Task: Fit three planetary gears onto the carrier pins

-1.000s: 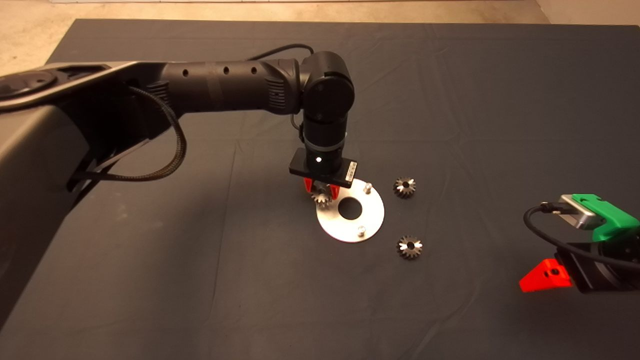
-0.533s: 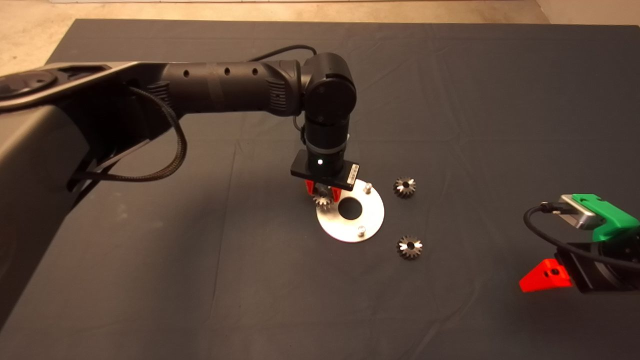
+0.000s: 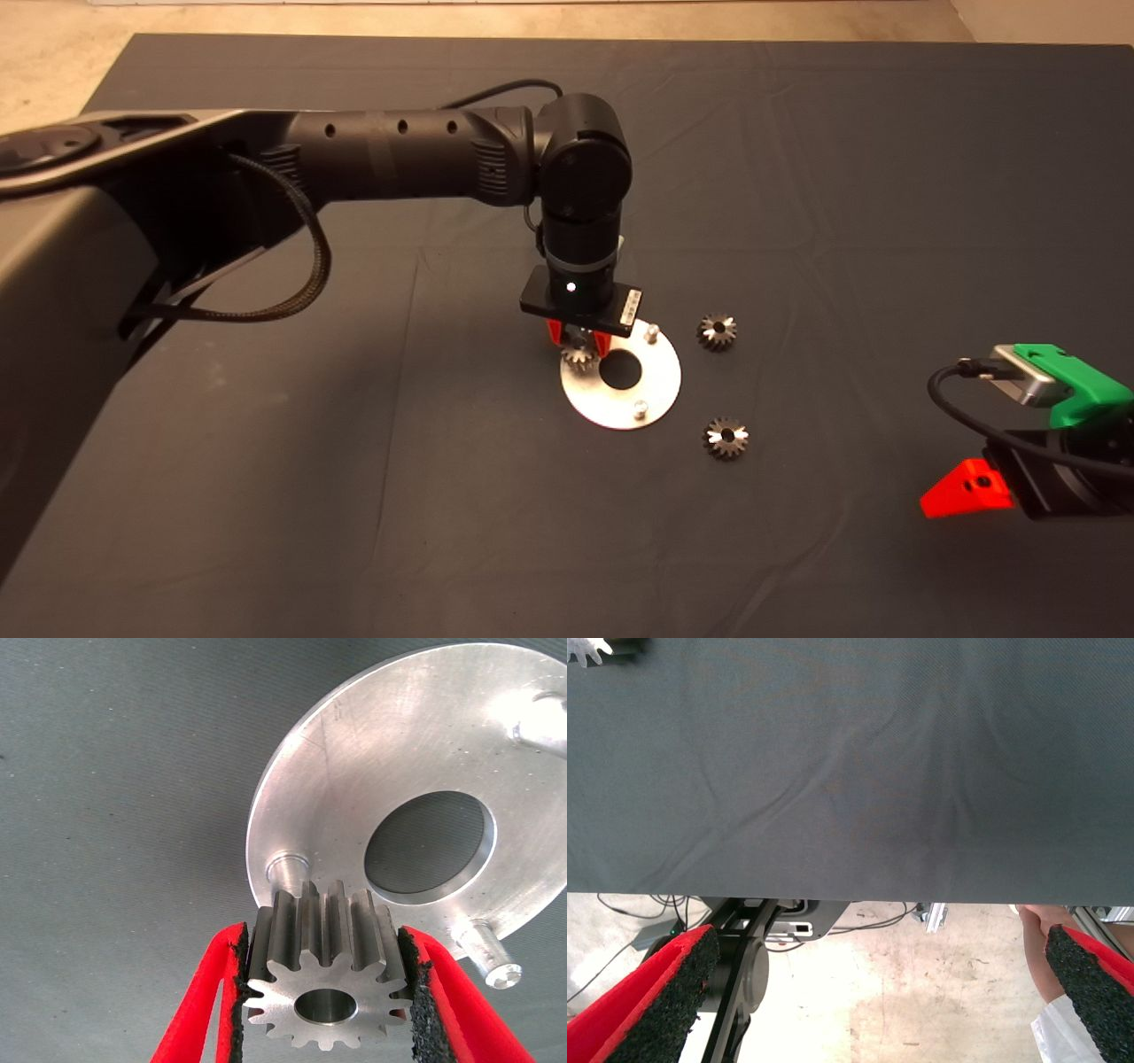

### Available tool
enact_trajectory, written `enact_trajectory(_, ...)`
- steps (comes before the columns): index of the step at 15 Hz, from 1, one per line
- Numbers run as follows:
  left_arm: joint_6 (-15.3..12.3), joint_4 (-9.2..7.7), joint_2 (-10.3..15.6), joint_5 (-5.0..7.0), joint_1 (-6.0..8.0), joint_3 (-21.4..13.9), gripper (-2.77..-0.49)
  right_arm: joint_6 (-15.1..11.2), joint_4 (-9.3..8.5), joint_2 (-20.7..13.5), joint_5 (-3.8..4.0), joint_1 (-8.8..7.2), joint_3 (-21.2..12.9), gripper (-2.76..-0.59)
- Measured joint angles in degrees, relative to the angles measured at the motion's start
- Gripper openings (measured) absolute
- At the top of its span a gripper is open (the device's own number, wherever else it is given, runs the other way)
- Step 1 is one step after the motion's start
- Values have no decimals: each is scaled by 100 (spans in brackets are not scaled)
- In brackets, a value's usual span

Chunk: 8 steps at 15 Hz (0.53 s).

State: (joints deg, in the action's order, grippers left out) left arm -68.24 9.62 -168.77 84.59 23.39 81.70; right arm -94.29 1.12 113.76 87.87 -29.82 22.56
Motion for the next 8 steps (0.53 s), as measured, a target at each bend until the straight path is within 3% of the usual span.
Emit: enact_trajectory(8, 0, 2, 1, 2, 0, 0, -232, 1, 0, -14, 0, -6, 0, -61)
